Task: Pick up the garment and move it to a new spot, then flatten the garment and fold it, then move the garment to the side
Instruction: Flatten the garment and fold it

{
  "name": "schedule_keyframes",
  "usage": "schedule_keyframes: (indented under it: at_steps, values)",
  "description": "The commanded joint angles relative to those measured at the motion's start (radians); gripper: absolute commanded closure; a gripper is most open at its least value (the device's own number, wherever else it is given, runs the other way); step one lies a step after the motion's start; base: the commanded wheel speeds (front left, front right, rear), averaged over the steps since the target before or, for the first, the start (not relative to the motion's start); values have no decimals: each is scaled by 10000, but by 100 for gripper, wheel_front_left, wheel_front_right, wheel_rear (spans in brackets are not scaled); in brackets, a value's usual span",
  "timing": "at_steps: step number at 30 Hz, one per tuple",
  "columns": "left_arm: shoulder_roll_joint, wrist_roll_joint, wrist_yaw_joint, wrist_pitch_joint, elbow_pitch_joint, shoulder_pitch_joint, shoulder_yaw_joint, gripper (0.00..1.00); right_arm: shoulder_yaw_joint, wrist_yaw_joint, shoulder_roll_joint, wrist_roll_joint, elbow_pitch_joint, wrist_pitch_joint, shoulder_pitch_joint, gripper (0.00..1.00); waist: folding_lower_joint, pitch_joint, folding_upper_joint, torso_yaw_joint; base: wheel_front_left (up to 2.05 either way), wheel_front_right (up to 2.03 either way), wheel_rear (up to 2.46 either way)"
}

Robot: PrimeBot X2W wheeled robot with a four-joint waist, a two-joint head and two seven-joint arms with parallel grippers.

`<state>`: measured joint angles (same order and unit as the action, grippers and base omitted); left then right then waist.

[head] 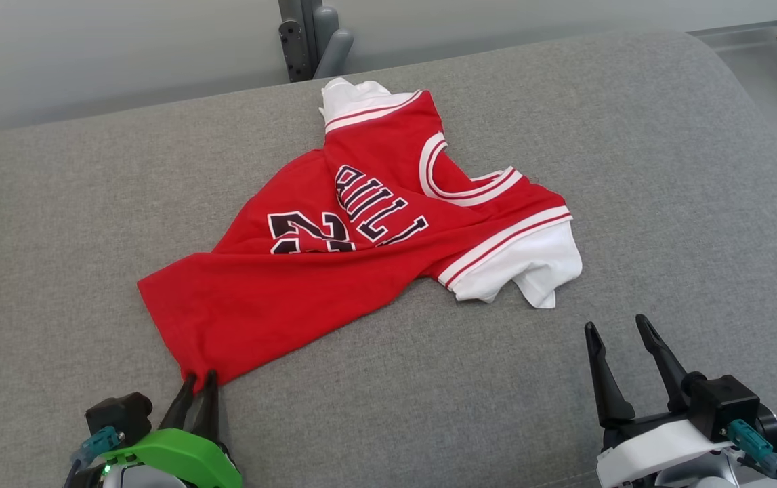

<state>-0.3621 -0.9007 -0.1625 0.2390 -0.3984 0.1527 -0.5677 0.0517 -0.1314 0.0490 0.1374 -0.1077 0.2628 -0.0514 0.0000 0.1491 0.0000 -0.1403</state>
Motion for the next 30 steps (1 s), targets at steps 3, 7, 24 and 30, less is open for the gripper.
schedule_keyframes:
  at_steps: [3,7,24,30]
  values:
    - [-68,-63,60,43,43,66,0,90,-16,15,26,59,11,30,-62,0,0,38,0,-20,0,0,0]
    - [-105,-11,66,-12,48,111,-52,100,4,15,28,92,-25,29,-51,0,0,33,0,-26,0,0,0]
    - [-1668,76,-1281,-1655,5739,-1134,-190,100,39,15,26,257,-200,29,-532,0,0,-934,0,396,0,0,0]
    - [-2261,3,-1886,-2502,7440,-1621,-324,100,132,15,28,301,-205,29,-580,0,0,-1161,0,580,0,0,0]
